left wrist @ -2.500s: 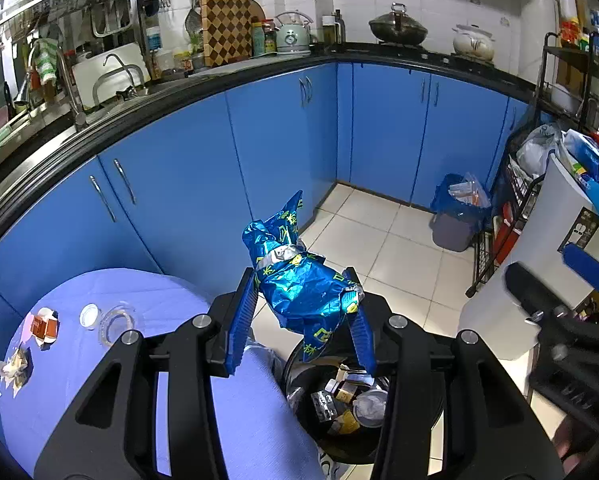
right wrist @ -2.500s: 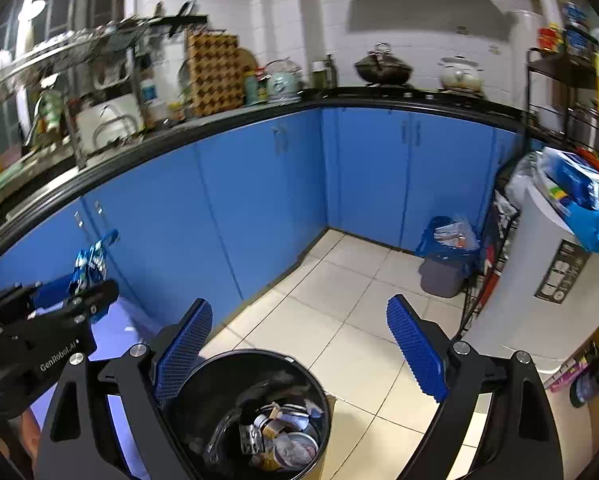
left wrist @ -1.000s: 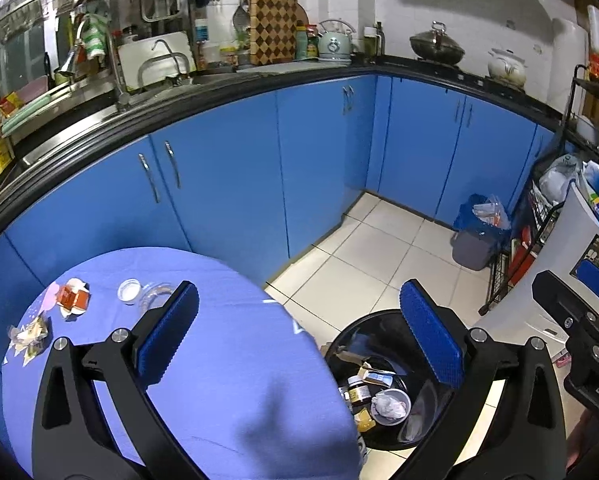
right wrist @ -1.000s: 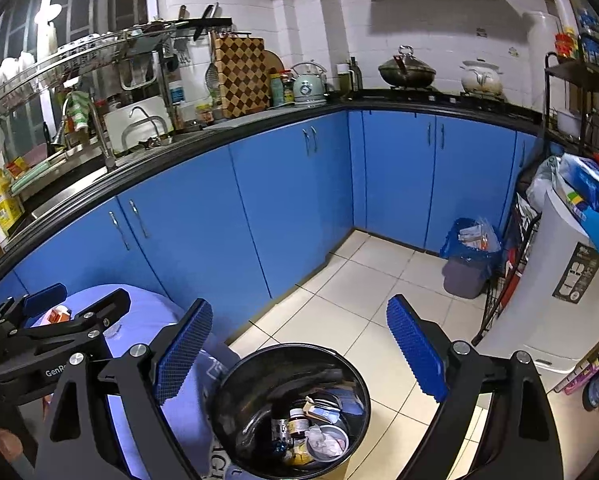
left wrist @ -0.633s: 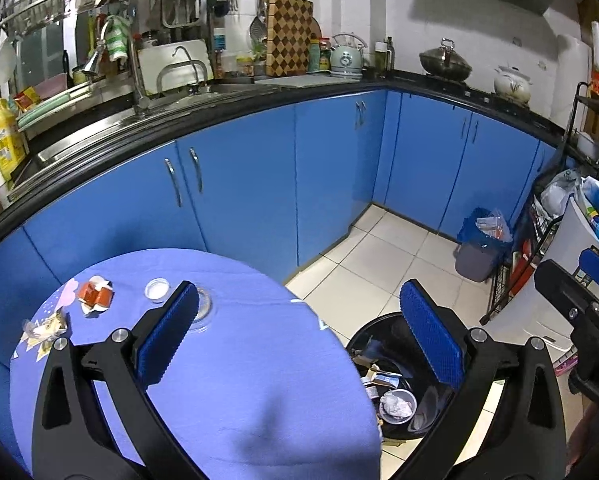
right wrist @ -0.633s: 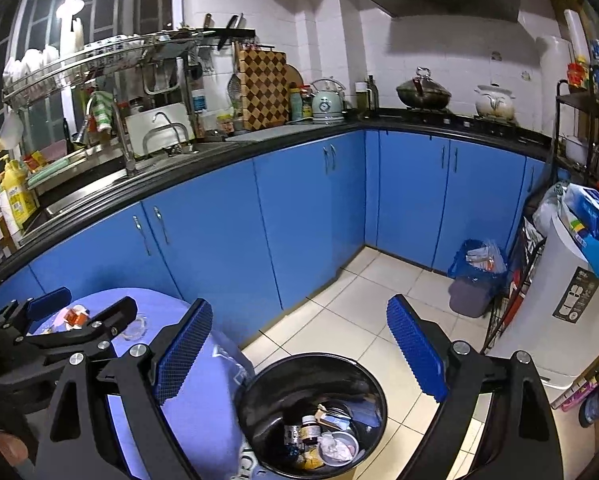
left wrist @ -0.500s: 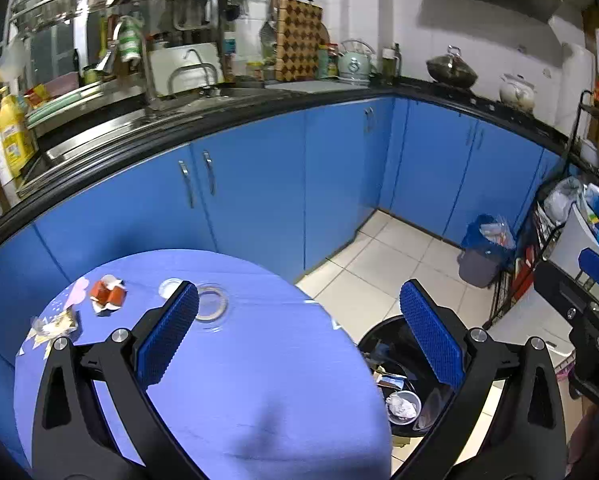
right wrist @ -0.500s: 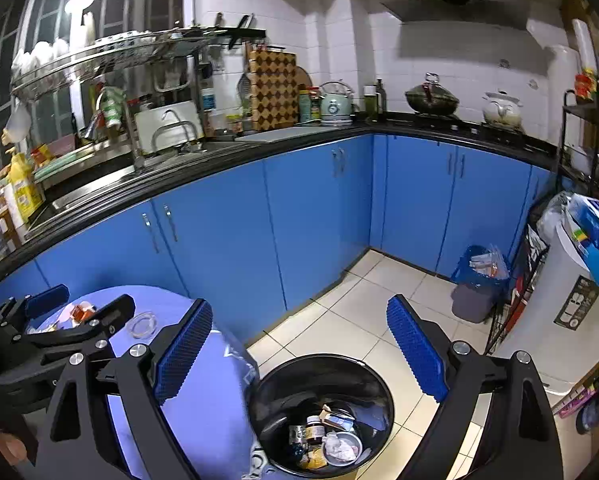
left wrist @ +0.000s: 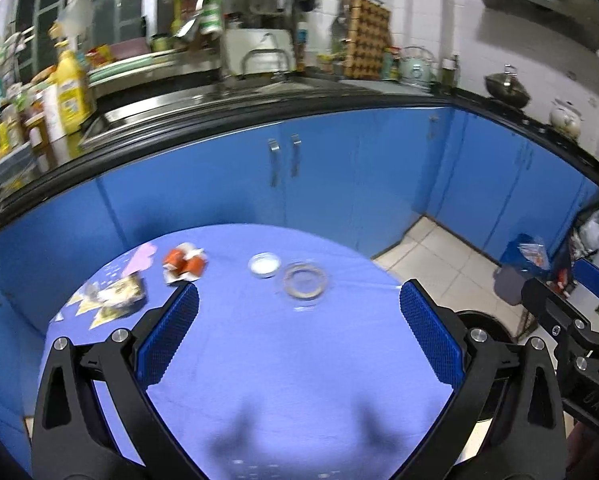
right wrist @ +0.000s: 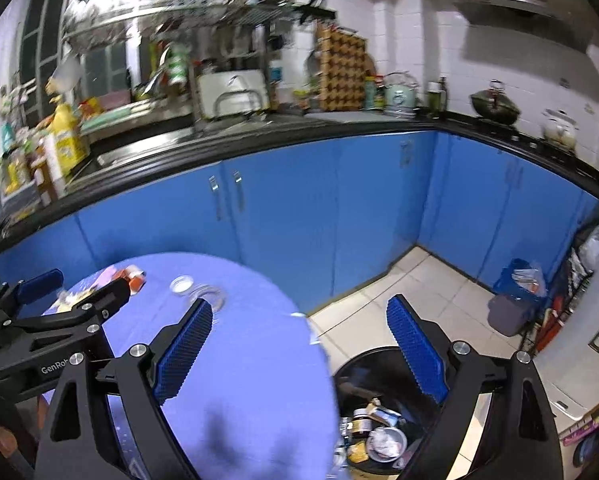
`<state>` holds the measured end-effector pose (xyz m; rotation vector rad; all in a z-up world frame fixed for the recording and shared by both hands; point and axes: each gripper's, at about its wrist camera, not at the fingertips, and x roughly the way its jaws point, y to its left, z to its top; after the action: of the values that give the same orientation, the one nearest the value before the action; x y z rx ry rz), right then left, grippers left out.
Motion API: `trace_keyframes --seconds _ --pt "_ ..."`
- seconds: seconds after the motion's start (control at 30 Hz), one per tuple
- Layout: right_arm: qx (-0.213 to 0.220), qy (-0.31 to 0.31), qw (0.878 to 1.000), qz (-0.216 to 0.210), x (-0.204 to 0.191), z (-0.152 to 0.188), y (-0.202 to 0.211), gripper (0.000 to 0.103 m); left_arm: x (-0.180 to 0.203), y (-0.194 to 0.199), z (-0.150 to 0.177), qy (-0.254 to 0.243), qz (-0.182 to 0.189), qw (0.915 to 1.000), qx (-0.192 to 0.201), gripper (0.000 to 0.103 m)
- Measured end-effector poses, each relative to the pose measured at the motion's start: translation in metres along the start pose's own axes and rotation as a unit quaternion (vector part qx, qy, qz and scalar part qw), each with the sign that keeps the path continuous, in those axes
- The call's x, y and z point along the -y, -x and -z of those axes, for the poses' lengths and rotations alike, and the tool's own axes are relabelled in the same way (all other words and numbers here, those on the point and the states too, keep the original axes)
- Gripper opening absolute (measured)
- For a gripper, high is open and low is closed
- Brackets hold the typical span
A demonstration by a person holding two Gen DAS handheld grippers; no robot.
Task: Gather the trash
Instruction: 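Move both tools back over the table toward the snack bag and lid, then grasp the cream snack bag with the left gripper while the right grasps the clear plastic lid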
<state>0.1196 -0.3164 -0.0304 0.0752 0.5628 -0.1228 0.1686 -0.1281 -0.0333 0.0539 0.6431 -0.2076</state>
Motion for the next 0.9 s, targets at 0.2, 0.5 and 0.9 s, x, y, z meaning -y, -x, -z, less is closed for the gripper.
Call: trace_keyframes --seconds 0.2,0.5,0.9 --pt "-0.034 0.027 0.999 -0.027 -0.042 0.006 -0.037 0.087 -0.055 -0.021 0.017 0.028 -0.035 0.9987 -0.026 0.099" --pt "-0.079 0.059 0.993 -0.058 -0.095 0.015 -0.103 0.087 -0.134 -0.065 0.036 0.052 -0.091 0.9932 -0.051 0.099" --pt "-0.158 0.064 0.982 -0.075 -0.129 0.024 -0.216 0.087 -0.198 -0.137 0.038 0.043 -0.134 0.9869 -0.079 0.099"
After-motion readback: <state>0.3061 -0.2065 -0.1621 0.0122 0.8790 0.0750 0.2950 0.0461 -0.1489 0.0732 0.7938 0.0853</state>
